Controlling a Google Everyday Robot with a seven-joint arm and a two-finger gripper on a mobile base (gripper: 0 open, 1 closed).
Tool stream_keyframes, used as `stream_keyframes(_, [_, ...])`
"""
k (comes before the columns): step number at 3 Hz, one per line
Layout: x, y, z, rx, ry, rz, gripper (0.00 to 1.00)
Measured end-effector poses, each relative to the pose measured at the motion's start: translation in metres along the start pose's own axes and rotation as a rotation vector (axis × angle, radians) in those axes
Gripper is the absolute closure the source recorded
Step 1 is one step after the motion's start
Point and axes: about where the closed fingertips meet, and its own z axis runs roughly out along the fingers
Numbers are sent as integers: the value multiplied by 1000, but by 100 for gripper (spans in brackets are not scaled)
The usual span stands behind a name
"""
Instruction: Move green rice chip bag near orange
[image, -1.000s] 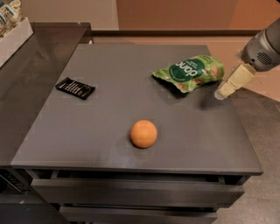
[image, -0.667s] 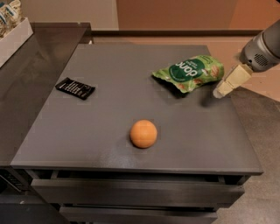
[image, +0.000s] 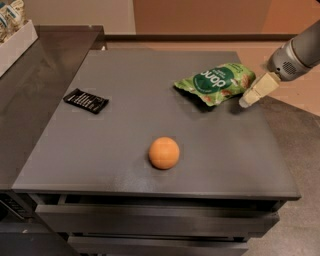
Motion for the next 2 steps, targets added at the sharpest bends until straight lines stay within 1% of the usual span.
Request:
stream_keyframes(1, [-6,-15,15,-6,-34,10,0])
stream_keyframes(2, [-14,-20,33,-29,-59,8,0])
